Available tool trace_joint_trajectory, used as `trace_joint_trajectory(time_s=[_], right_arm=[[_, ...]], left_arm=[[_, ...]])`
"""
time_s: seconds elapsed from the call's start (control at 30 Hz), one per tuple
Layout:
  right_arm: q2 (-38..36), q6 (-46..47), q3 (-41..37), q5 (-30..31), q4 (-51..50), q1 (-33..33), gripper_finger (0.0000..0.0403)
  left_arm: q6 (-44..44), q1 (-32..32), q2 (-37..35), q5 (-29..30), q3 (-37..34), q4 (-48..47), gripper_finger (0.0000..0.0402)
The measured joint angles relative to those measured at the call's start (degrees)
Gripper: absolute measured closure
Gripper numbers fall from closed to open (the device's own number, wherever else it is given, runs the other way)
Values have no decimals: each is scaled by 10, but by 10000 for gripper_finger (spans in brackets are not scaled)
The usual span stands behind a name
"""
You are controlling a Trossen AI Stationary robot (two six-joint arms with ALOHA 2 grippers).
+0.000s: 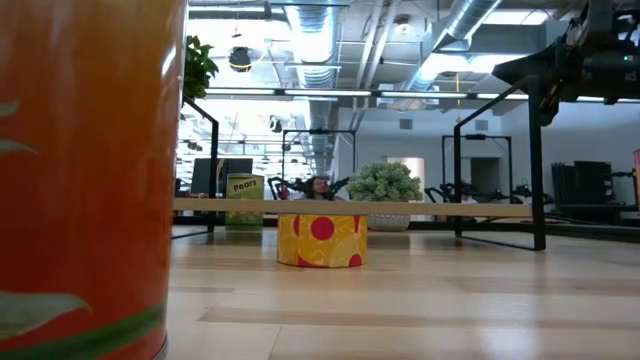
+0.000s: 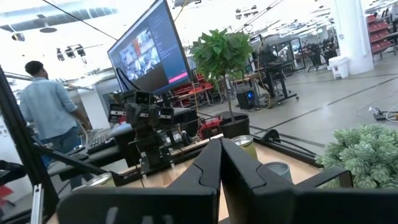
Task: Pick and place cans onto a shelf
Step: Put the canned corn on the shelf
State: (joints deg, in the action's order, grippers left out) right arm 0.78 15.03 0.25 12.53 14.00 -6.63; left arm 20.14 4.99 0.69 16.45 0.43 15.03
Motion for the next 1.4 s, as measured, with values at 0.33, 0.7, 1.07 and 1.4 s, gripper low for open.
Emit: trace_joint_trajectory(time_s=[0.33,0.7,1.07,1.4], right_arm=[[0,0,0,0,2,0,369],[0,0,0,0,2,0,369],[0,-1,0,13,2,0,369],[0,-1,0,24,34,0,369]], left_arm=[[9,0,0,38,25,32,308],[-32,0,1,69,45,27,308],[-88,0,10,82,104,25,308],[-134,0,101,146,171,-29,308]])
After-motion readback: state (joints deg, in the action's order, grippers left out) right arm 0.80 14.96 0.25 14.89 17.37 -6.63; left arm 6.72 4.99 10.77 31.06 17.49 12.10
